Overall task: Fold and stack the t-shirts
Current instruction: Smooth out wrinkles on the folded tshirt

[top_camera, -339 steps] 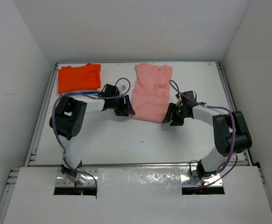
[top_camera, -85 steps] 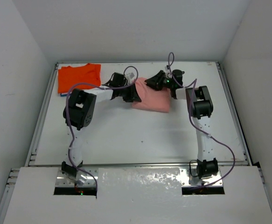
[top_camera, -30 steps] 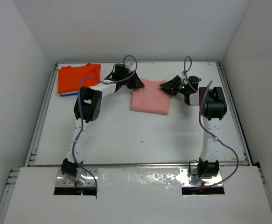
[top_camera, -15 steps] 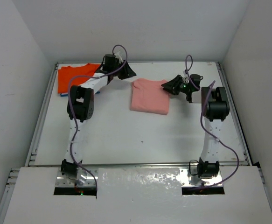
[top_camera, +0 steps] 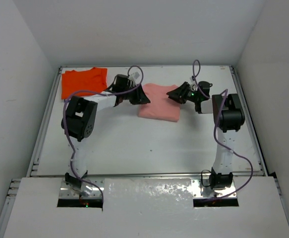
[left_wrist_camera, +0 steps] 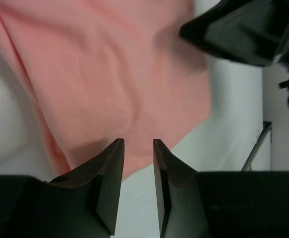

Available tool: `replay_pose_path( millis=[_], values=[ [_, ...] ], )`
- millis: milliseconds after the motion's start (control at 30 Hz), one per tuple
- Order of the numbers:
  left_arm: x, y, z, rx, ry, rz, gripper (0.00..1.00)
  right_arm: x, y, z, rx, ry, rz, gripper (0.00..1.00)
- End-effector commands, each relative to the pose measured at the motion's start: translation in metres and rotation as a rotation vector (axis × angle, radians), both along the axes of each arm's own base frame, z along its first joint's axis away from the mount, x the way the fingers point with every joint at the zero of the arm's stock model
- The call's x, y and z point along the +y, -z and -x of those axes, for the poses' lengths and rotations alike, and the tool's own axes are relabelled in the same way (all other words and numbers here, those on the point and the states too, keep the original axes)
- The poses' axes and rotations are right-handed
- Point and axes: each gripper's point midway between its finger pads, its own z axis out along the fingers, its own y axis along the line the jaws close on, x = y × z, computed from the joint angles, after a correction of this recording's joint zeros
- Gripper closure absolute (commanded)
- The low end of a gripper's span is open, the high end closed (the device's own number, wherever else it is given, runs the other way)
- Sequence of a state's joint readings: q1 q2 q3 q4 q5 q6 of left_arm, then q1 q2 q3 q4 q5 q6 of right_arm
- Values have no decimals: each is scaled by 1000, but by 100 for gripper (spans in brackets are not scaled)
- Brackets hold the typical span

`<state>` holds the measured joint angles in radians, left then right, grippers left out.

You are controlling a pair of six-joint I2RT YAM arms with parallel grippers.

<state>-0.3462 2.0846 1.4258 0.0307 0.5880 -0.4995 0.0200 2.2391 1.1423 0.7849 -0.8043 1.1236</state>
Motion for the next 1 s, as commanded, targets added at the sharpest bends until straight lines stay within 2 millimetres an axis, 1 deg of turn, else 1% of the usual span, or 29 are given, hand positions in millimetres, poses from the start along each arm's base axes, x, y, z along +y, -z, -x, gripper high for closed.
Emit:
replay_pose_path(
  millis=[0, 67, 100, 133, 167, 267, 333, 367, 433, 467, 500, 567, 633, 667, 733, 767, 800, 833, 867, 900, 933, 967],
  values=[
    [-2, 31, 12, 23, 5, -11, 73, 8, 6, 2, -23, -21, -16, 60],
    [3, 46, 12, 34, -12, -31, 73, 7, 13, 3, -9, -21, -11, 61],
    [7, 57, 14, 64, -17, -50, 74, 6, 18, 3, -6, -20, 6, 61],
    [8, 61, 15, 72, -21, -61, 74, 6, 23, 5, 19, -21, 16, 61],
    [13, 66, 16, 84, -37, -85, 75, 5, 24, 5, 10, -24, 33, 61],
    [20, 62, 16, 83, -59, -100, 75, 3, 27, 8, 30, -29, 49, 61],
    [22, 50, 20, 77, -59, -102, 76, 2, 29, 9, 37, -35, 56, 61],
    [23, 36, 22, 55, -58, -95, 76, 1, 29, 10, 33, -39, 62, 61],
    [24, 21, 23, 32, -57, -89, 76, 0, 30, 12, 45, -47, 74, 61],
    [23, 3, 18, -6, -60, -80, 75, -1, 30, 12, 38, -51, 87, 61],
    [22, -5, 14, -23, -63, -76, 75, -1, 29, 12, 41, -57, 89, 61],
    [21, -26, -2, -51, -73, -60, 74, -1, 22, 11, 22, -61, 89, 61],
    [15, -36, -16, -71, -75, -37, 74, 0, 15, 8, 5, -60, 90, 61],
    [9, -42, -30, -85, -74, -18, 73, 0, 11, 7, -5, -60, 91, 61],
    [4, -39, -41, -75, -74, -9, 73, 0, 6, 4, -17, -61, 87, 61],
    [2, -32, -51, -68, -86, -13, 73, 1, 3, 2, -26, -65, 84, 61],
    [2, -25, -54, -55, -95, -21, 74, 1, 3, 1, -26, -65, 84, 61],
    [2, -22, -58, -54, -103, -28, 74, 1, 2, -1, -26, -64, 85, 61],
    [5, -7, -59, -25, -118, -51, 74, 1, 3, -3, -29, -64, 92, 61],
    [6, 1, -58, -12, -121, -61, 74, 1, 8, -3, -6, -65, 95, 61],
    [9, 16, -53, 17, -119, -82, 75, 0, 14, -4, 12, -68, 99, 61],
    [12, 23, -50, 33, -123, -97, 75, 0, 16, -4, 18, -66, 98, 61]
  ],
)
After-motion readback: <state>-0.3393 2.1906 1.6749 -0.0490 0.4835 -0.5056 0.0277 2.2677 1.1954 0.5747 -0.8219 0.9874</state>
